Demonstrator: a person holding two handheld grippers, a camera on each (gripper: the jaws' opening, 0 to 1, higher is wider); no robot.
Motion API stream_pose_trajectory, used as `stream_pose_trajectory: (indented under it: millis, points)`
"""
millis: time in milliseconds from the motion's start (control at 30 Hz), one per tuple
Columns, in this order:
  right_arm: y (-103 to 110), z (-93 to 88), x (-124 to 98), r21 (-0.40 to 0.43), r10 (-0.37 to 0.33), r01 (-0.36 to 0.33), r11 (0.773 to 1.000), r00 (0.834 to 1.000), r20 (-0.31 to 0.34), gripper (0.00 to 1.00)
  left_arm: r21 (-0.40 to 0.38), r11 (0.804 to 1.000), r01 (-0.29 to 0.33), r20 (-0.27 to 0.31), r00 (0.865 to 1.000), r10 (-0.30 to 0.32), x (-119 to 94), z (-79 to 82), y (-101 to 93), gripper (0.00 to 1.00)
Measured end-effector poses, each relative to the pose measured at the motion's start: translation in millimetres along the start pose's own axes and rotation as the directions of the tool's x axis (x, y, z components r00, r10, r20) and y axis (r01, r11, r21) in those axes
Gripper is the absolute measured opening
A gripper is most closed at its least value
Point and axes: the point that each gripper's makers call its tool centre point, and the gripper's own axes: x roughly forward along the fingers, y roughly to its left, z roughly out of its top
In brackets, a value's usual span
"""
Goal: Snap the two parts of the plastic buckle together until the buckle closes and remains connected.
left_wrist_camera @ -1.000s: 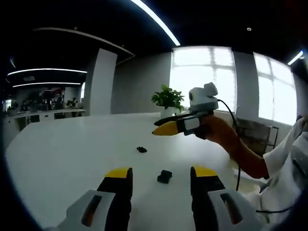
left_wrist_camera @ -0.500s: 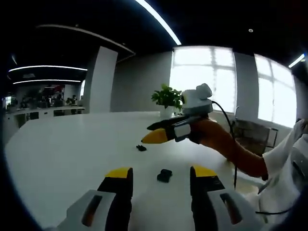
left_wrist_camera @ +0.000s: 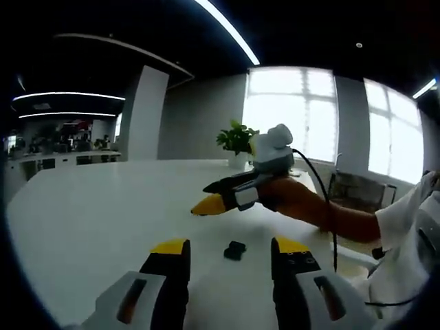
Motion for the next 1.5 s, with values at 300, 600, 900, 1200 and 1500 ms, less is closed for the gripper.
stream_pose_trajectory:
  millis: [300, 600, 900, 1200, 1500]
  points:
    - [-12, -3.2, 2, 0.030, -0.046, 0.046, 0.998, 0.999, 0.008, 0.77, -0.010, 1.000, 0.006, 0.006, 1.000, -0.006, 0, 0.3, -0.4, 0.47]
    - [-12, -12.2, 6, 0.032, -0.042, 0.042, 0.999, 0.999, -0.013, 0.67, -0.017, 1.000, 0.006, 0.009, 1.000, -0.006, -1, -0.2, -0.3, 0.47]
    - [-16, -16.0, 6, 0.005, -0.065, 0.065, 0.998, 0.998, -0.024, 0.63, -0.021, 1.000, 0.011, 0.013, 1.000, -0.011, -1, -0.5, -0.7, 0.47]
    - [0, -30.4, -15, 0.003, -0.074, 0.074, 0.997, 0.997, -0.006, 0.54, -0.020, 1.000, 0.013, 0.007, 1.000, -0.013, 0, -2.1, -1.0, 0.47]
    - [-6, -27.1, -11, -0.011, -0.069, 0.069, 0.998, 0.998, -0.002, 0.39, -0.026, 1.000, 0.013, 0.014, 1.000, -0.013, -1, -2.0, -1.7, 0.47]
